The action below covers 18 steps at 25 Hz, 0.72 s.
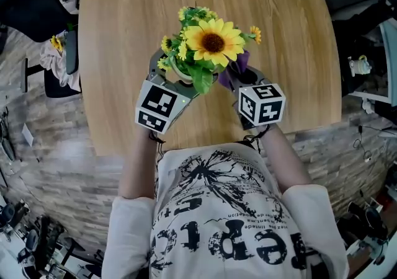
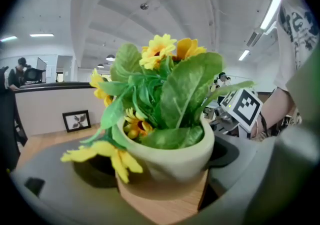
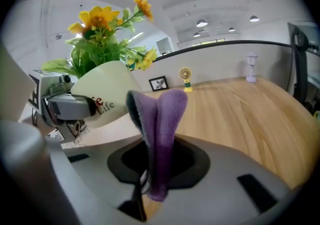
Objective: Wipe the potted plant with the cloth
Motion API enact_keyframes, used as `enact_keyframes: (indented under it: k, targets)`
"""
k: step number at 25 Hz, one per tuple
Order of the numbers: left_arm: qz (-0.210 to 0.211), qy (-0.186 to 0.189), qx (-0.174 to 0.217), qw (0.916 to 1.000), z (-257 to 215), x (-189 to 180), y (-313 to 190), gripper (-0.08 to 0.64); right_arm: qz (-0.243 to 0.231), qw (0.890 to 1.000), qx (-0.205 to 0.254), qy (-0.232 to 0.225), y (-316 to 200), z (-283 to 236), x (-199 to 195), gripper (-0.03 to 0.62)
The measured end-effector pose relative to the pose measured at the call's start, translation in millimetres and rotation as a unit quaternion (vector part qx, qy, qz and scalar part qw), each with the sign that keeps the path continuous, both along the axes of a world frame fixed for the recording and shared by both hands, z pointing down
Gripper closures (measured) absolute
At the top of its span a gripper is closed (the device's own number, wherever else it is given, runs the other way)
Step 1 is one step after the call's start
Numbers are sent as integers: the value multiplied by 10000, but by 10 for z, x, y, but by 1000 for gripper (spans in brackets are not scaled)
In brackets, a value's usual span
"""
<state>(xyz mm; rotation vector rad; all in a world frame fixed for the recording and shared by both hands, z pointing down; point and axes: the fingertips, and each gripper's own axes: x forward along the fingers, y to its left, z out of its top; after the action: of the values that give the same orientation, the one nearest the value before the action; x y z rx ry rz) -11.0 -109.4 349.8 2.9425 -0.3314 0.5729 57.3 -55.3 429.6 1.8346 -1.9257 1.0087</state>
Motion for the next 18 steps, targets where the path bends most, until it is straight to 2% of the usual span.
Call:
enact_keyframes:
  k: [6,11,18]
  targets:
    - [-13,86,135,9999,-328,-220,27,40,-888,9945,489,-247,-157,-413,-540,517]
    - [53,117,292,9995,-433,-221,8,40,-1749,9794,856,531,-259,-565,-694,518]
    - [137,228,195,9995,-502,-227,47,40,-2067,9706,1087,586,-246,-622,-798,520]
